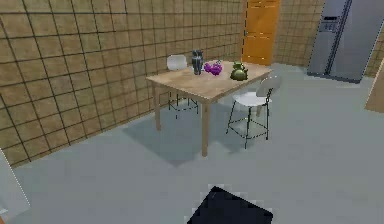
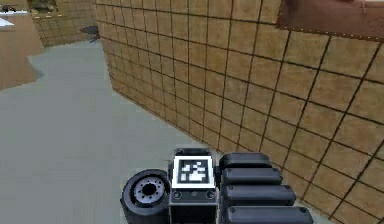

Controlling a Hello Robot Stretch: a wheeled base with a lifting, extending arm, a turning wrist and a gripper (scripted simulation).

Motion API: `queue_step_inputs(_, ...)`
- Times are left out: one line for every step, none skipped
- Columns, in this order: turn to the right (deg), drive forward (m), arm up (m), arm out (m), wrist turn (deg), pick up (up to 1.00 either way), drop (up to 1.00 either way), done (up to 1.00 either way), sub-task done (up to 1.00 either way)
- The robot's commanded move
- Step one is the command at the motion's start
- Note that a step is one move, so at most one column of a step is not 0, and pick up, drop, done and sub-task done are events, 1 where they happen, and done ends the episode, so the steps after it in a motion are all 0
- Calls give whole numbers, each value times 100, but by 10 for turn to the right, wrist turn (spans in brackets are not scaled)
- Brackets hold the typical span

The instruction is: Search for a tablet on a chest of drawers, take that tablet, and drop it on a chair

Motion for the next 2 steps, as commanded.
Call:
queue_step_inputs(0, 45, 0, 0, 0, 0, 0, 0, 0)
queue_step_inputs(-240, 0, 0, 0, 0, 0, 0, 0, 0)
